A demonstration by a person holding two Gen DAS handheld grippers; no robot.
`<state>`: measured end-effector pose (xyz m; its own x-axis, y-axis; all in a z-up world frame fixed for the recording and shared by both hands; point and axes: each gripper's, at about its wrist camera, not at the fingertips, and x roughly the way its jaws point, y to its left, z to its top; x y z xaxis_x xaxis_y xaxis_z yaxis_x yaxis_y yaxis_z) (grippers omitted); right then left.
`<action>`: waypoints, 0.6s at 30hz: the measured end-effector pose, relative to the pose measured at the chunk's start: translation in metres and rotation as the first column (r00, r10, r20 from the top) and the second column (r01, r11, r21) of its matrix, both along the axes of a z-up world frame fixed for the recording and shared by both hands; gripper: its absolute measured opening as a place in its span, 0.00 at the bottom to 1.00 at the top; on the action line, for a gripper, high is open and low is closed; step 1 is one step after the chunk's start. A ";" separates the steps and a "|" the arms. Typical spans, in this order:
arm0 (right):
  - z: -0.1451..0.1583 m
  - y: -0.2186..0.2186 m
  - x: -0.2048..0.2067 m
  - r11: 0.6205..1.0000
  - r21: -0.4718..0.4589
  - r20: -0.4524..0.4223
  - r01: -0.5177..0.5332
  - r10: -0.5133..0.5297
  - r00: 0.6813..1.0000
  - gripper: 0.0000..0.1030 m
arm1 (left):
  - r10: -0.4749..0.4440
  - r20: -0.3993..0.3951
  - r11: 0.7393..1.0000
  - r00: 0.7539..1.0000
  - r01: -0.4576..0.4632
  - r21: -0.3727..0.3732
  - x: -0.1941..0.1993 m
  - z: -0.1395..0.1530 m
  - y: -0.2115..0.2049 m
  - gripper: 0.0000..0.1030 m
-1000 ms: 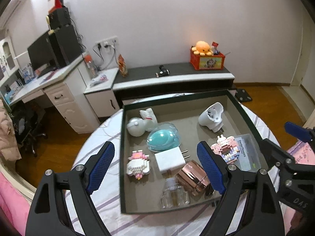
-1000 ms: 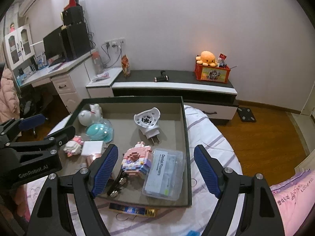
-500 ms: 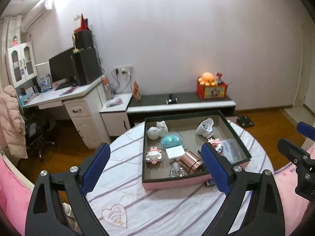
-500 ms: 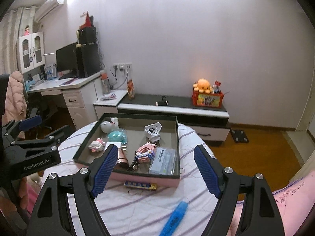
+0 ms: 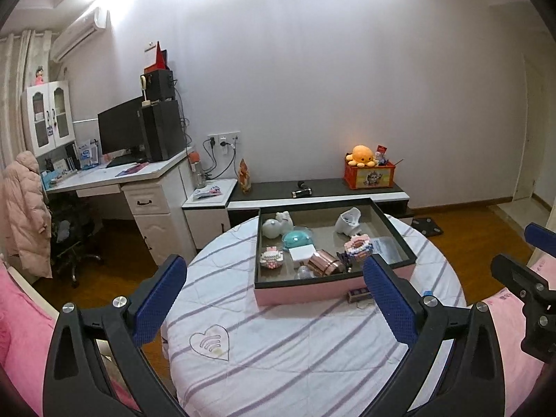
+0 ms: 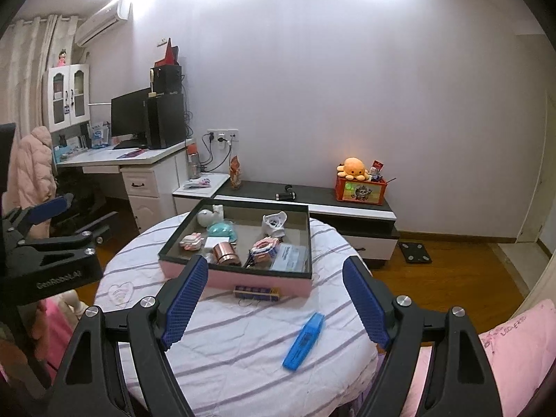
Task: Organize rigid objects
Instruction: 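Withdraw both tools from the tray toward the blue highlighter and blue-gold box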
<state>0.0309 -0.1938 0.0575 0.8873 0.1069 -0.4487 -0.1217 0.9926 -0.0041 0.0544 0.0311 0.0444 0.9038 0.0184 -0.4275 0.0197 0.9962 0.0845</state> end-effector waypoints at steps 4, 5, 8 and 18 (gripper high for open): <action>0.002 -0.002 -0.009 1.000 -0.006 0.020 0.019 -0.018 1.000 0.79 | -0.007 0.010 1.000 1.000 0.007 0.003 -0.004 0.002 -0.006 1.00; 0.002 -0.005 -0.009 1.000 -0.001 0.022 0.025 -0.025 0.999 0.79 | -0.013 0.010 1.000 1.000 0.013 0.005 -0.005 0.002 -0.008 1.00; 0.001 -0.012 -0.008 0.999 0.008 0.013 0.043 -0.043 0.999 0.80 | -0.023 0.004 1.000 1.000 0.023 0.006 -0.004 -0.001 -0.013 1.00; -0.041 -0.037 0.017 0.993 0.006 -0.145 0.114 -0.112 0.983 0.80 | -0.058 -0.125 0.998 0.990 0.062 0.028 0.024 -0.039 -0.037 1.00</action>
